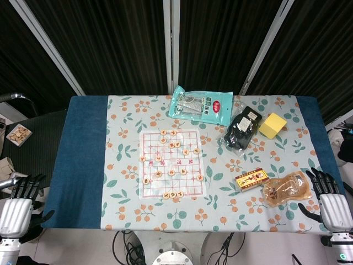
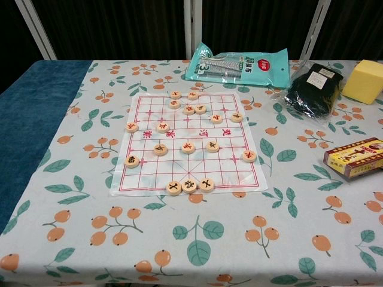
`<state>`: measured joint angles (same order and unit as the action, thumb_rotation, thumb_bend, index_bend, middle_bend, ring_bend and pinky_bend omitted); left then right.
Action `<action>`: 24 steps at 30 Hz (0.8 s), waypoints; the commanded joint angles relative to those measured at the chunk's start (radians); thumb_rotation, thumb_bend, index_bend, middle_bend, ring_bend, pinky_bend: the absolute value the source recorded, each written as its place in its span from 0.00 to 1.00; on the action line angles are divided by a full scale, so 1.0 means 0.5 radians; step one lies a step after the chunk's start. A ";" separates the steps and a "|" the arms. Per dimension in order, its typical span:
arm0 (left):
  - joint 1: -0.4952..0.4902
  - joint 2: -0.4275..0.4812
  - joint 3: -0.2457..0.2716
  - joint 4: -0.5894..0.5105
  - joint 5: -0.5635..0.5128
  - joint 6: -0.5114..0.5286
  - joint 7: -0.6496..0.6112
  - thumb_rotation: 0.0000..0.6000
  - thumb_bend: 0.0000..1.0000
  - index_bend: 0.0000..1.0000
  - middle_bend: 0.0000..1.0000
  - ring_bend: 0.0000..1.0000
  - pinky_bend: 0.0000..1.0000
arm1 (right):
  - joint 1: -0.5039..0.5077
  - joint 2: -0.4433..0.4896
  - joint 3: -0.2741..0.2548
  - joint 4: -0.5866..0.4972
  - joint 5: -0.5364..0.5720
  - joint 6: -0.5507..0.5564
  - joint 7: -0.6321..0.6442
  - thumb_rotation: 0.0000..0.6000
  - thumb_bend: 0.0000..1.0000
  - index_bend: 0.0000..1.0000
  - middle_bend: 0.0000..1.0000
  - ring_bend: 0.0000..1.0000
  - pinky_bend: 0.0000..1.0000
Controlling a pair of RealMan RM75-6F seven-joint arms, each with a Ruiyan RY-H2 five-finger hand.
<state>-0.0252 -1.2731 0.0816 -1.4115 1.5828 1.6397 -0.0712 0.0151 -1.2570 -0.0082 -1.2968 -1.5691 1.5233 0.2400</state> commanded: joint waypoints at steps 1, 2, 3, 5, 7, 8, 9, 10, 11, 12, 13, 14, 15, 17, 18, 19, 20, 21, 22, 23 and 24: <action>-0.018 0.002 -0.015 0.004 0.000 -0.039 -0.028 1.00 0.11 0.08 0.07 0.00 0.06 | 0.006 -0.008 0.004 -0.003 -0.003 -0.004 -0.014 1.00 0.15 0.00 0.00 0.00 0.00; -0.021 0.002 -0.027 0.008 0.000 -0.039 -0.021 1.00 0.11 0.08 0.07 0.00 0.06 | 0.011 -0.009 0.004 -0.011 -0.009 -0.007 -0.025 1.00 0.15 0.00 0.00 0.00 0.00; -0.020 -0.001 -0.036 0.010 0.001 -0.032 -0.013 1.00 0.11 0.08 0.07 0.00 0.06 | 0.016 -0.008 0.005 -0.018 -0.013 -0.010 -0.036 1.00 0.15 0.00 0.00 0.00 0.00; -0.013 -0.009 -0.054 0.013 0.003 -0.011 -0.013 1.00 0.11 0.08 0.07 0.00 0.06 | 0.031 -0.006 0.010 -0.038 -0.023 -0.020 -0.071 1.00 0.15 0.00 0.00 0.00 0.00; -0.006 -0.016 -0.061 0.019 0.004 -0.003 -0.021 1.00 0.11 0.08 0.07 0.00 0.06 | 0.048 -0.008 0.017 -0.061 -0.029 -0.030 -0.105 1.00 0.15 0.00 0.00 0.00 0.00; -0.002 -0.023 -0.065 0.027 0.001 -0.004 -0.028 1.00 0.11 0.08 0.07 0.00 0.06 | 0.062 -0.008 0.018 -0.074 -0.036 -0.047 -0.132 1.00 0.15 0.00 0.00 0.00 0.00; -0.001 -0.030 -0.069 0.035 -0.004 -0.010 -0.039 1.00 0.11 0.08 0.07 0.00 0.06 | 0.076 -0.006 0.019 -0.086 -0.040 -0.067 -0.152 1.00 0.16 0.00 0.00 0.00 0.00; -0.002 -0.037 -0.072 0.043 -0.013 -0.023 -0.052 1.00 0.11 0.08 0.07 0.00 0.06 | 0.093 -0.002 0.022 -0.101 -0.039 -0.089 -0.171 1.00 0.16 0.00 0.00 0.00 0.00; -0.003 -0.045 -0.076 0.056 -0.029 -0.046 -0.073 1.00 0.11 0.08 0.07 0.00 0.06 | 0.120 0.006 0.032 -0.126 -0.037 -0.123 -0.196 1.00 0.16 0.00 0.00 0.00 0.00; -0.004 -0.051 -0.079 0.065 -0.039 -0.060 -0.091 1.00 0.11 0.08 0.07 0.00 0.06 | 0.145 0.015 0.042 -0.151 -0.035 -0.154 -0.221 1.00 0.16 0.00 0.00 0.00 0.00; -0.005 -0.056 -0.081 0.075 -0.044 -0.070 -0.111 1.00 0.11 0.08 0.07 0.00 0.06 | 0.176 0.029 0.055 -0.181 -0.033 -0.189 -0.256 1.00 0.16 0.00 0.00 0.00 0.00; -0.003 -0.062 -0.082 0.088 -0.045 -0.075 -0.139 1.00 0.11 0.08 0.07 0.00 0.06 | 0.225 0.052 0.078 -0.228 -0.035 -0.238 -0.321 1.00 0.16 0.00 0.00 0.00 0.00; -0.001 -0.064 -0.082 0.096 -0.043 -0.077 -0.158 1.00 0.11 0.08 0.07 0.00 0.06 | 0.270 0.068 0.101 -0.265 -0.037 -0.279 -0.379 1.00 0.16 0.00 0.00 0.00 0.00; 0.008 -0.070 -0.081 0.112 -0.031 -0.065 -0.184 1.00 0.11 0.08 0.07 0.00 0.06 | 0.388 0.092 0.161 -0.353 -0.032 -0.397 -0.509 1.00 0.16 0.00 0.00 0.00 0.00; 0.013 -0.074 -0.083 0.119 -0.022 -0.049 -0.193 1.00 0.11 0.08 0.07 0.00 0.06 | 0.447 0.092 0.191 -0.390 -0.013 -0.467 -0.554 1.00 0.16 0.00 0.00 0.00 0.00; 0.019 -0.080 -0.084 0.122 -0.011 -0.030 -0.202 1.00 0.11 0.08 0.07 0.00 0.06 | 0.506 0.087 0.221 -0.425 0.016 -0.547 -0.594 1.00 0.16 0.00 0.00 0.00 0.00; 0.028 -0.085 -0.084 0.123 0.004 -0.006 -0.212 1.00 0.11 0.08 0.07 0.00 0.06 | 0.588 0.073 0.262 -0.462 0.069 -0.664 -0.649 1.00 0.16 0.00 0.00 0.00 0.00; 0.034 -0.088 -0.083 0.121 0.016 0.012 -0.216 1.00 0.11 0.08 0.07 0.00 0.06 | 0.651 0.054 0.293 -0.478 0.119 -0.755 -0.699 1.00 0.16 0.00 0.00 0.00 0.00; 0.040 -0.089 -0.082 0.117 0.032 0.031 -0.213 1.00 0.11 0.08 0.07 0.00 0.06 | 0.734 0.021 0.335 -0.483 0.193 -0.872 -0.787 1.00 0.16 0.00 0.00 0.00 0.00; 0.044 -0.088 -0.082 0.114 0.042 0.042 -0.206 1.00 0.11 0.08 0.07 0.00 0.06 | 0.796 -0.010 0.365 -0.478 0.246 -0.951 -0.865 1.00 0.16 0.00 0.00 0.00 0.00; 0.047 -0.087 -0.082 0.110 0.050 0.051 -0.197 1.00 0.11 0.08 0.07 0.00 0.06 | 0.856 -0.048 0.392 -0.462 0.295 -1.019 -0.948 1.00 0.16 0.00 0.00 0.00 0.00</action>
<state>-0.0049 -1.3157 0.0404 -1.3548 1.6038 1.6611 -0.1726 0.3258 -1.2400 0.1214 -1.5010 -1.5120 1.1486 -0.1068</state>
